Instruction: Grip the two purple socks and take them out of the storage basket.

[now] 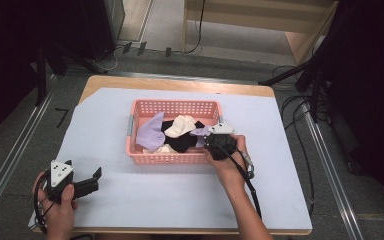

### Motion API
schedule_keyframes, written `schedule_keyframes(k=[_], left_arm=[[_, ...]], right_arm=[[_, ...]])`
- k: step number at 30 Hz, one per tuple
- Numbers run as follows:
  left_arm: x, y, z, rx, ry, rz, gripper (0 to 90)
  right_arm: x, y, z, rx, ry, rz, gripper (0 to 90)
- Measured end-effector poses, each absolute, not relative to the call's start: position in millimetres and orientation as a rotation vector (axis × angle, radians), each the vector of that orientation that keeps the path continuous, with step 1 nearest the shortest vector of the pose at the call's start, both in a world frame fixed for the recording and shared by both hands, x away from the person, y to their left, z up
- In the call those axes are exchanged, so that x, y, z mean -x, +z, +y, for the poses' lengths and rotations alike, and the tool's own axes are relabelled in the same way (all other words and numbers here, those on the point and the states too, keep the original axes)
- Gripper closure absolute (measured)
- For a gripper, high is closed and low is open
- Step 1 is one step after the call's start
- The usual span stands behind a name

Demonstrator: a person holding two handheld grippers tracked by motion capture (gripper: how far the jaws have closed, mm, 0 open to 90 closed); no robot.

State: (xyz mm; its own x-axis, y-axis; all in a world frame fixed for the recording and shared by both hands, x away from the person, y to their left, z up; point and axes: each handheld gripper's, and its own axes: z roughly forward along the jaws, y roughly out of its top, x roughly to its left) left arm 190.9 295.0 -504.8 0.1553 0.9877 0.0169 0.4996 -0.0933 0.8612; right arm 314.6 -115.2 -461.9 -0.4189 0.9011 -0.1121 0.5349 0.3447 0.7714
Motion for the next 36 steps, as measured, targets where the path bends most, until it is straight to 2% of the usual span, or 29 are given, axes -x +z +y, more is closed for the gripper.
schedule_keyframes(k=[3,6,25,36], left_arm=[[-191,-505,295,-1.698,0.841,1.437,3.3],[-191,-505,295,-1.697,0.840,1.438,3.3],[-191,-505,295,-1.694,0.843,1.435,3.3],[-191,-505,295,-1.695,0.843,1.435,3.3]], right_arm=[[-316,-463,-118,-1.253,0.903,2.103,86.3],[-316,-462,-121,-1.274,0.944,2.082,88.7],[-297,-416,-146,-1.079,1.394,1.748,89.2],[-301,-398,-193,-1.133,1.406,1.602,89.1]])
